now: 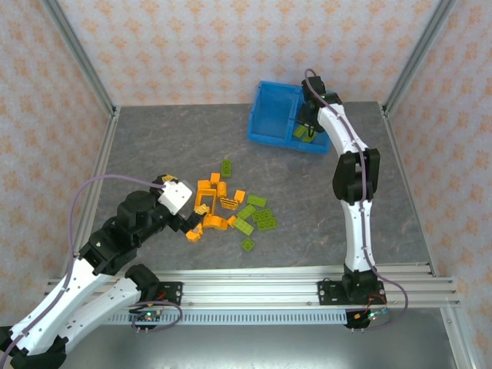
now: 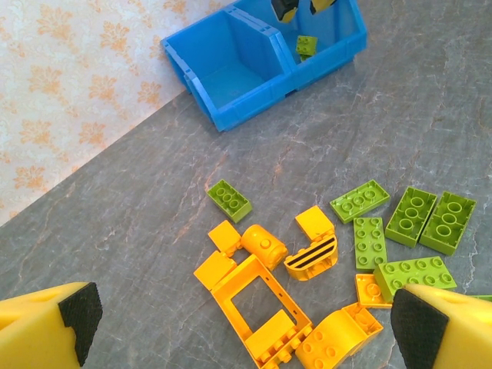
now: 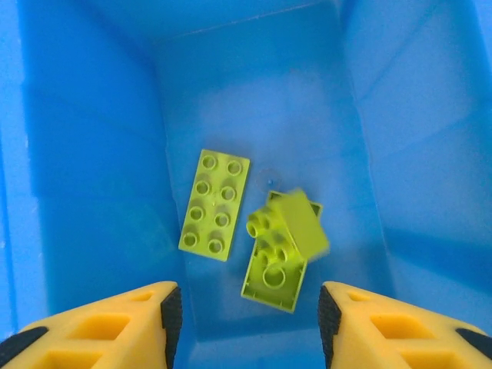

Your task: Sort the legos into containers by color

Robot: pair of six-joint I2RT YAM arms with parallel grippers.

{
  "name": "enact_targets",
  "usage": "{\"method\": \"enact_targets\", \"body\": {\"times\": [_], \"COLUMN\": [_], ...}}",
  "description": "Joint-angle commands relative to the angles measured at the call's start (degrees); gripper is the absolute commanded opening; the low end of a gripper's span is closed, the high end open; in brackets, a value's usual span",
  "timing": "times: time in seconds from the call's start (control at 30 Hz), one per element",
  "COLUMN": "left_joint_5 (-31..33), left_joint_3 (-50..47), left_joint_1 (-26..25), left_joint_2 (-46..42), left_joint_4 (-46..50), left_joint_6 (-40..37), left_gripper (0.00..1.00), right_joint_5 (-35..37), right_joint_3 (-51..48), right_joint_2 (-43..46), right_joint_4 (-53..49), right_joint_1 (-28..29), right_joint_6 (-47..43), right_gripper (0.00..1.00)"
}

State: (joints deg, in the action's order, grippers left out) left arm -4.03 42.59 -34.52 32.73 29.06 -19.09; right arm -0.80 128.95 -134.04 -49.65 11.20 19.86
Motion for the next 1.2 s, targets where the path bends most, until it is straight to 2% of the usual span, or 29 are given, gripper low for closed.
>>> {"method": "enact_targets", "body": {"times": [0.0,0.23,0.4,0.47,0.53,0.7,0.83,1.17], "left_joint_5": [-0.2,0.1,-0.2,-0.8,-1.4,-1.2,-0.5,-0.1], "left_joint_3": [-0.6,-0.7,-0.8,-0.8,-0.8,-0.4,-0.6,-0.8], "left_joint_1": [-0.2,-0.2,-0.1,-0.1,-0.1,-0.1,-0.1,-0.1], "left_joint_2": [-0.6,-0.7,0.0,0.4,1.0,2.4,2.4,2.3], "left_joint_4": [-1.0,-0.8,-0.9,-0.8,-1.0,-0.7,-0.9,-0.5], "left_joint_6": [0.7,0.4,-0.2,-0.6,-0.7,-0.7,-1.0,-1.2], "left_gripper": [1.0,1.0,1.0,1.0,1.0,1.0,1.0,1.0], "right_joint_5": [-1.5,-7.0,-4.9,-4.3,-4.4,-5.0,-4.6,-6.6], "right_joint_3": [-5.8,-43.2,-61.7,-66.5,-71.2,-75.9,-76.2,-72.7], "right_joint_2": [10.8,38.5,54.8,58.7,61.5,61.7,57.6,42.0], "right_joint_4": [0.8,17.7,19.3,18.1,16.9,13.7,14.3,18.4], "right_joint_1": [0.1,5.0,15.9,20.5,25.4,32.3,35.5,38.4], "right_joint_6": [-0.2,-0.4,-2.1,-0.9,0.9,3.3,3.6,2.3], "right_gripper": [0.51,0.53,0.55,0.55,0.6,0.8,0.93,0.94]}}
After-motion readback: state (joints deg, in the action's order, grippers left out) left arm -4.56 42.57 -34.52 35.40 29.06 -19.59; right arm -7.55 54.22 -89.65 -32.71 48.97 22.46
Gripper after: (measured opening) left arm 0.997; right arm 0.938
